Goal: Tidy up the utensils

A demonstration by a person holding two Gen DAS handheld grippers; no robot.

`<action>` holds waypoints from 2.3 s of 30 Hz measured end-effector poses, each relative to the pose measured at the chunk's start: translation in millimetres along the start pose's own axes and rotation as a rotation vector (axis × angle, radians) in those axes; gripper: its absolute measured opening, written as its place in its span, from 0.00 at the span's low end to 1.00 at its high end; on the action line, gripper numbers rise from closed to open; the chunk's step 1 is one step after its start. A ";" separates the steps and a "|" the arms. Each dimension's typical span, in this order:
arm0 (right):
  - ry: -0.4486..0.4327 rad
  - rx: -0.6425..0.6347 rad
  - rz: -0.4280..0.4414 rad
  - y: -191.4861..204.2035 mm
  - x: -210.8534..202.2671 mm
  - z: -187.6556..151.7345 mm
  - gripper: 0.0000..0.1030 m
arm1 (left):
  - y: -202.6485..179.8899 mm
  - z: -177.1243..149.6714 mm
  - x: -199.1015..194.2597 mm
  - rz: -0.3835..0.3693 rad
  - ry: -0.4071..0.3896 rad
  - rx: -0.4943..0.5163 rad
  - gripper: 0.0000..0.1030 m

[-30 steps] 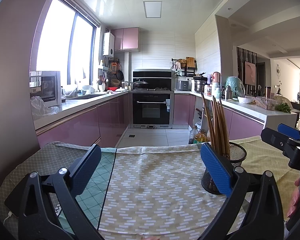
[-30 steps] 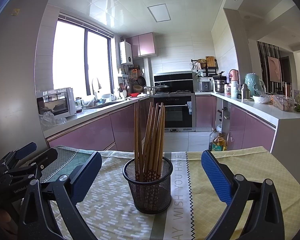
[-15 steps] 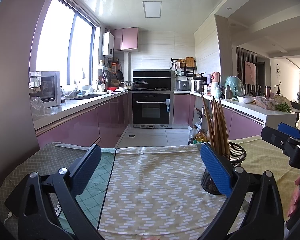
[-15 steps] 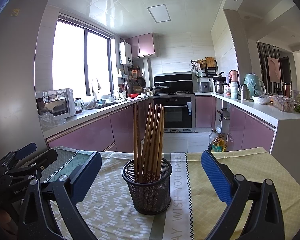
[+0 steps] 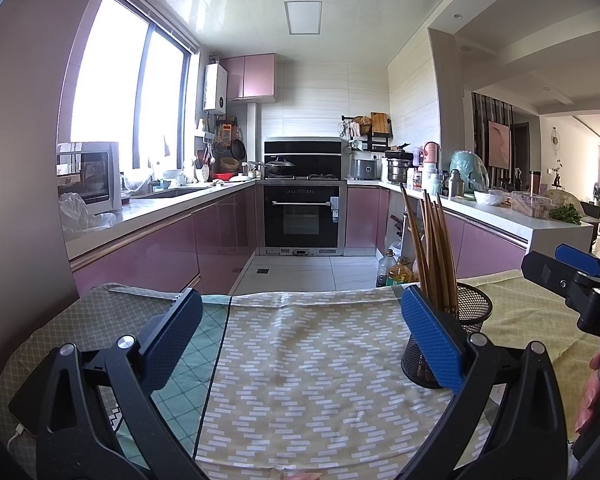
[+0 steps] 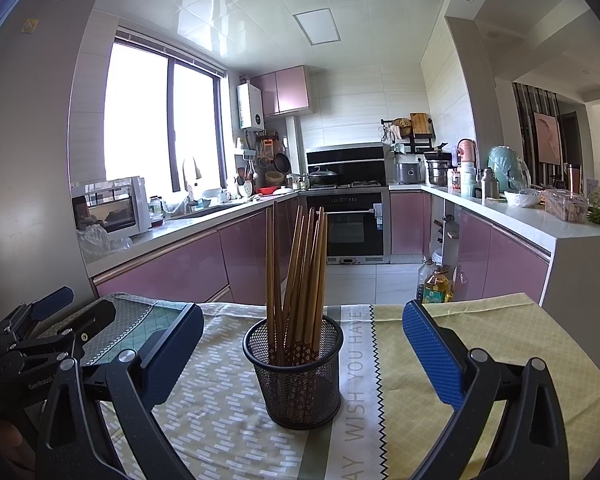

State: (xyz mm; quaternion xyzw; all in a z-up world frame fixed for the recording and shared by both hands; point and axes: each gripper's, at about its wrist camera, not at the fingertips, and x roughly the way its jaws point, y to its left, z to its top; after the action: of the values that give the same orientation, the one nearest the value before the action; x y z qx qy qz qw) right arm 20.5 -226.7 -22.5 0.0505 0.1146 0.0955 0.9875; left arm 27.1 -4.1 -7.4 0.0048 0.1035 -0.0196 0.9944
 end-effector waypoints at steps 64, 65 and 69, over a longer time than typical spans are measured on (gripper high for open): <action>0.007 0.015 -0.001 1.7 1.5 0.1 0.94 | 2.4 3.6 2.1 -0.002 0.008 0.007 0.95; 0.008 0.015 -0.001 1.8 2.1 0.0 0.94 | 2.2 3.6 2.3 -0.008 0.009 0.009 0.95; 0.012 0.013 -0.009 -0.9 2.6 -1.1 0.94 | -0.8 2.5 6.0 -0.024 0.036 0.018 0.95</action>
State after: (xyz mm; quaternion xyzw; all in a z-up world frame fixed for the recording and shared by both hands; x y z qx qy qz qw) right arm 22.9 -226.9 -24.2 0.0557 0.1212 0.0906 0.9869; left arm 33.5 -5.2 -6.2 0.0130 0.1215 -0.0324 0.9920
